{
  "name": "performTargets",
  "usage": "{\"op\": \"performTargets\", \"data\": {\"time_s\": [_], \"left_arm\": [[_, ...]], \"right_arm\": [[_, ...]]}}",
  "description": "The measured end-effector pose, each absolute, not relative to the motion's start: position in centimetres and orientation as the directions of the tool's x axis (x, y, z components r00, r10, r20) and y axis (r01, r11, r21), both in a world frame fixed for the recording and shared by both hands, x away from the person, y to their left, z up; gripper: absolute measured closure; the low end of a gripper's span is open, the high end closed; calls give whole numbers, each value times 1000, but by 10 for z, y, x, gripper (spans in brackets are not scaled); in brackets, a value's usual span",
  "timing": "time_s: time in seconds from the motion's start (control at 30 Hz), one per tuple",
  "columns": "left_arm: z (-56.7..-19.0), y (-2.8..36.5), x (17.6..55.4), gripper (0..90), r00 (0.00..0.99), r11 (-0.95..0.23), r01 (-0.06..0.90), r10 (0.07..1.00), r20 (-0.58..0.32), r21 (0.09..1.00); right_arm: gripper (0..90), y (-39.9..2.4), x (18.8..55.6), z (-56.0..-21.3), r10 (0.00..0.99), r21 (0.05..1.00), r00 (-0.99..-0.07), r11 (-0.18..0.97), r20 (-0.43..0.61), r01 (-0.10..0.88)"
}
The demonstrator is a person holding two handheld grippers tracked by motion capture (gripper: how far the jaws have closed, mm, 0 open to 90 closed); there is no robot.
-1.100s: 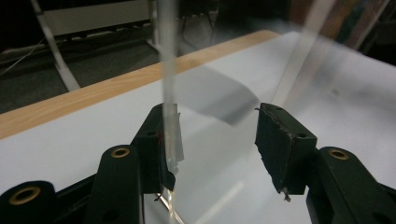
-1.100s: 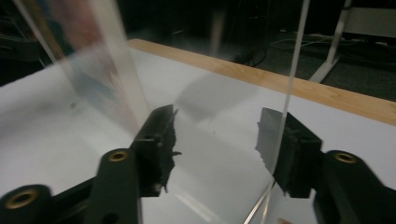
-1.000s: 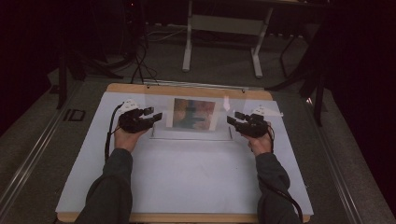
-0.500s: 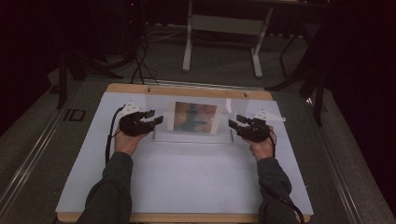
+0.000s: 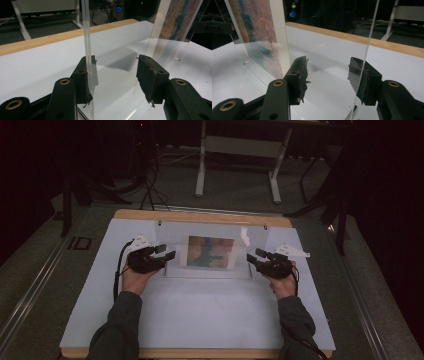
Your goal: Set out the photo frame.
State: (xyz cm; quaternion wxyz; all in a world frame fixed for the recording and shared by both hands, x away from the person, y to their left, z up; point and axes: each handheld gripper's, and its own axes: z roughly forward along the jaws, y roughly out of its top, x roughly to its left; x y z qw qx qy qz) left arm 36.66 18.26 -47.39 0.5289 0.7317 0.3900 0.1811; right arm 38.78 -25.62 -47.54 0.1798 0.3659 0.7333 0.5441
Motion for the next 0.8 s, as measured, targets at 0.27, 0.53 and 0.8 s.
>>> {"op": "performTargets", "data": {"time_s": [0.27, 0.53, 0.8], "left_arm": [[-475, 189, 367, 471, 633, -117, 387, 755, -172, 914], [-474, 188, 363, 472, 632, -129, 393, 757, -165, 911], [-476, 189, 364, 470, 639, -128, 375, 753, -156, 918]], "right_arm": [[503, -254, 379, -473, 727, 932, -673, 140, 133, 335], [497, -254, 379, -476, 721, 930, -679, 140, 140, 341], [505, -255, 378, -476, 717, 931, -683, 141, 139, 338]]}}
